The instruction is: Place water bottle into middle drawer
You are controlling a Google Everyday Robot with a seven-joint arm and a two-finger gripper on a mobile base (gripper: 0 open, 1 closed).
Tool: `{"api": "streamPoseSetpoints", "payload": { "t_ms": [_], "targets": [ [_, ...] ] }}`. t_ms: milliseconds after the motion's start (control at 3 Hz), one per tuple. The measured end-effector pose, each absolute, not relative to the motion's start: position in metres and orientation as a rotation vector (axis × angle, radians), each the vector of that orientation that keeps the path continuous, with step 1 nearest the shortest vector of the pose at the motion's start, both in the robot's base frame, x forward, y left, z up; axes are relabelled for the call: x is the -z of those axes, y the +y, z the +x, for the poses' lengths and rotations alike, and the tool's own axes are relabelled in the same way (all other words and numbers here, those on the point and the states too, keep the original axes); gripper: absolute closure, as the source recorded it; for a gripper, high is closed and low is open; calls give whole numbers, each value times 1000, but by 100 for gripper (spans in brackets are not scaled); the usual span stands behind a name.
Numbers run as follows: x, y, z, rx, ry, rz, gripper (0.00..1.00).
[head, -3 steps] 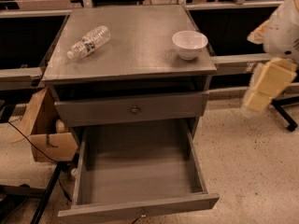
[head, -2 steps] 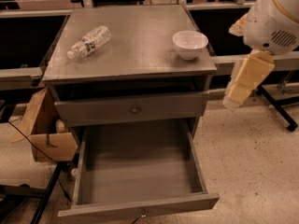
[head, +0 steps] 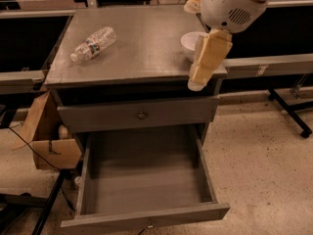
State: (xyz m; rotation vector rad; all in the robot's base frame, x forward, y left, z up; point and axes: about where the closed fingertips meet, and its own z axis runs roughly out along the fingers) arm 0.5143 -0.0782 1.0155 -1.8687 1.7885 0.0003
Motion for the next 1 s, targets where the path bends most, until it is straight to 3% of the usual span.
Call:
{"api": "streamPoseSetpoints", "payload": {
  "t_ms": [333,1000],
  "targets": [
    [-1023,-30,532,-56,1665,-1951,0],
    [-1029,-30,528,-52,1622,-1944,0]
  ]
}}
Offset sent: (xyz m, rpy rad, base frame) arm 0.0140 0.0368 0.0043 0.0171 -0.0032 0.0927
